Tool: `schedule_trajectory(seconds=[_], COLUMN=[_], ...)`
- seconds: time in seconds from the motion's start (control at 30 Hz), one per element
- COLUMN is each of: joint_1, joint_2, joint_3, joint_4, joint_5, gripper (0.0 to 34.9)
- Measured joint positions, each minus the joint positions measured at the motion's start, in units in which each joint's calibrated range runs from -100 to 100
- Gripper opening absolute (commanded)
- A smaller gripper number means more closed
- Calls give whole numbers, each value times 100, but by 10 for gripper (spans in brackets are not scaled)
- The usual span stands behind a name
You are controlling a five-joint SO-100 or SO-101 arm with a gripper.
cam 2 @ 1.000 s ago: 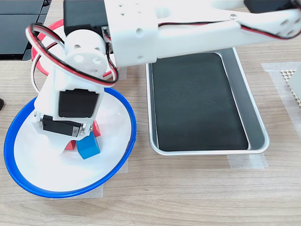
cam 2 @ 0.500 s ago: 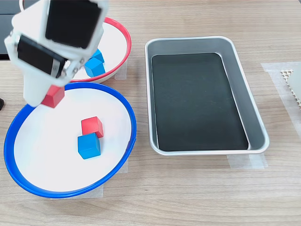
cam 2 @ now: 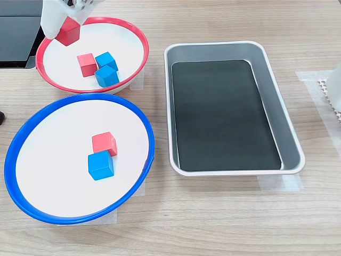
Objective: Relocate any misplaced blocks to their matching dishes.
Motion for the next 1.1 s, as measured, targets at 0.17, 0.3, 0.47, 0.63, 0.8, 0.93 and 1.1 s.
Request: schedule_trajectory(seconds=[0.17,0.3,0.47,0.63,0.8,0.93,1.1], joint_1=[451,593,699,637,584,540,584], joint_2=[273,639,776,887,1023,1040,1202], joint_3=[0,-172,-254,-263,-354,-390,-590], joint_4=[-375,-653,-693,-693,-636,-604,-498], joint_5=[44,-122,-366,-523,-581,-581,-557], gripper=[4,4,4,4,5,36,87])
